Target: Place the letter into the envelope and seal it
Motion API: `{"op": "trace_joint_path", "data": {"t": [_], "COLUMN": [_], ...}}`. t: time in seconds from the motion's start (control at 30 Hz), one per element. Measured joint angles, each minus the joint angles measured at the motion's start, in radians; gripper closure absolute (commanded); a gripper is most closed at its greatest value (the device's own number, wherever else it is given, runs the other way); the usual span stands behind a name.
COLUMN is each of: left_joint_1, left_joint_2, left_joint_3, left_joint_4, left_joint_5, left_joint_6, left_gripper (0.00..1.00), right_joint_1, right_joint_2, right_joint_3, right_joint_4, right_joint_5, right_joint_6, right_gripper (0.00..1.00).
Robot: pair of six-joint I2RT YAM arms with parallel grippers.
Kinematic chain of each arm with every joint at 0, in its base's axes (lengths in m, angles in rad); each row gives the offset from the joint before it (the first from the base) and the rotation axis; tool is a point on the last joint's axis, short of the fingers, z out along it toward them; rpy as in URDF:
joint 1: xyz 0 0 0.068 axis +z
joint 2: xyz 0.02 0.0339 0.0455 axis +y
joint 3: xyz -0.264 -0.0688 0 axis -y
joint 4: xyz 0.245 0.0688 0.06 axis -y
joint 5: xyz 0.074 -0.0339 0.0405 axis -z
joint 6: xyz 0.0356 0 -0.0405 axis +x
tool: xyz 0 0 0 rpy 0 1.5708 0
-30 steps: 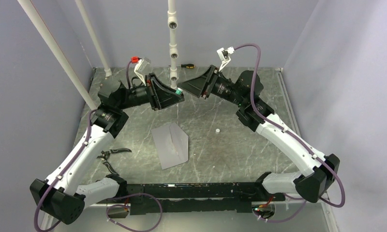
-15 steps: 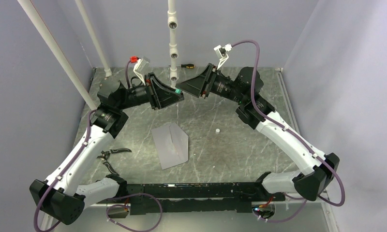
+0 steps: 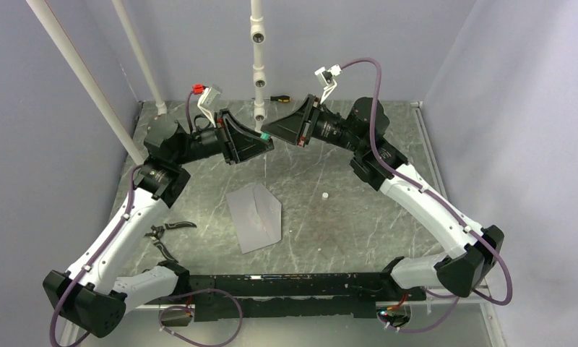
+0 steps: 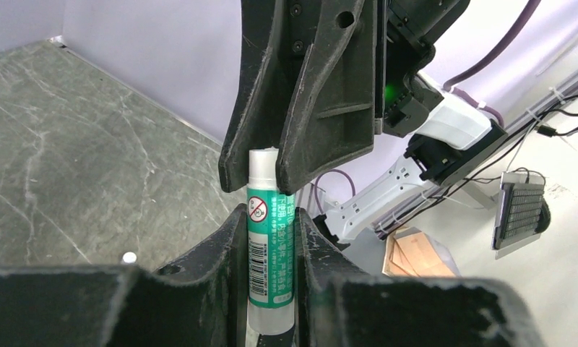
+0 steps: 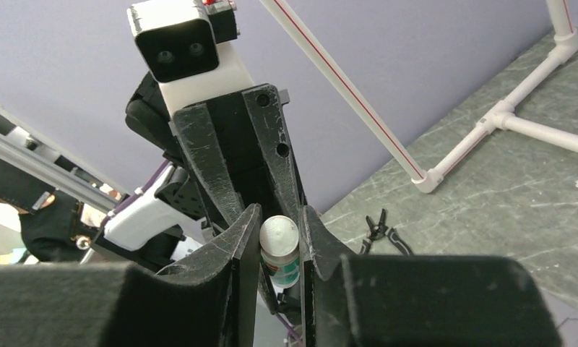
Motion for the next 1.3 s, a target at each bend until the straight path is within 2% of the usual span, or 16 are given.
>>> {"op": "trace_joint_path", "data": {"t": [0.07, 0.17, 0.27, 0.37, 0.57, 0.87, 1.0, 1.03, 1.07, 1.1, 1.13, 1.2, 1.23, 1.3], "left_joint_1": [0.0, 0.0, 0.0, 0.0, 0.003, 0.003, 0.003, 0.003, 0.003, 0.003, 0.003, 0.003, 0.003, 0.004], "left_joint_2": [0.0, 0.0, 0.0, 0.0, -0.013, 0.014, 0.023, 0.03, 0.03, 0.032, 0.034, 0.036, 0.039, 0.04], "left_joint_3": [0.0, 0.003, 0.024, 0.068, 0.101, 0.09, 0.081, 0.081, 0.081, 0.081, 0.082, 0.082, 0.082, 0.081], "left_joint_4": [-0.008, -0.053, -0.15, -0.257, -0.367, -0.348, -0.329, -0.318, -0.318, -0.317, -0.31, -0.304, -0.303, -0.299], "left_joint_5": [0.0, -0.006, -0.008, -0.007, 0.008, 0.077, 0.095, 0.105, 0.105, 0.112, 0.119, 0.12, 0.124, 0.115], "left_joint_6": [0.0, 0.012, 0.04, 0.083, 0.141, 0.107, 0.086, 0.079, 0.079, 0.073, 0.082, 0.079, 0.078, 0.076], "left_gripper": [0.5, 0.35, 0.29, 0.28, 0.47, 0.51, 0.72, 0.89, 0.96, 0.97, 0.97, 0.97, 0.97, 0.97], "right_joint_1": [0.0, 0.008, 0.013, 0.012, 0.009, 0.007, 0.005, 0.0, 0.0, 0.0, -0.002, -0.005, -0.005, -0.009], "right_joint_2": [0.006, 0.019, 0.029, 0.034, 0.045, 0.058, 0.063, 0.069, 0.069, 0.072, 0.074, 0.074, 0.072, 0.06], "right_joint_3": [0.018, 0.063, 0.113, 0.146, 0.174, 0.175, 0.175, 0.175, 0.175, 0.175, 0.175, 0.173, 0.169, 0.143], "right_joint_4": [-0.028, -0.105, -0.203, -0.281, -0.391, -0.4, -0.383, -0.373, -0.373, -0.372, -0.371, -0.369, -0.362, -0.337], "right_joint_5": [-0.004, -0.029, -0.056, -0.088, -0.135, -0.173, -0.176, -0.178, -0.178, -0.173, -0.175, -0.167, -0.146, -0.114], "right_joint_6": [-0.017, -0.077, -0.159, -0.225, -0.303, -0.301, -0.283, -0.275, -0.275, -0.273, -0.267, -0.259, -0.254, -0.24], "right_gripper": [1.0, 1.0, 1.0, 1.0, 1.0, 1.0, 1.0, 1.0, 0.98, 0.84, 0.62, 0.37, 0.29, 0.19]}}
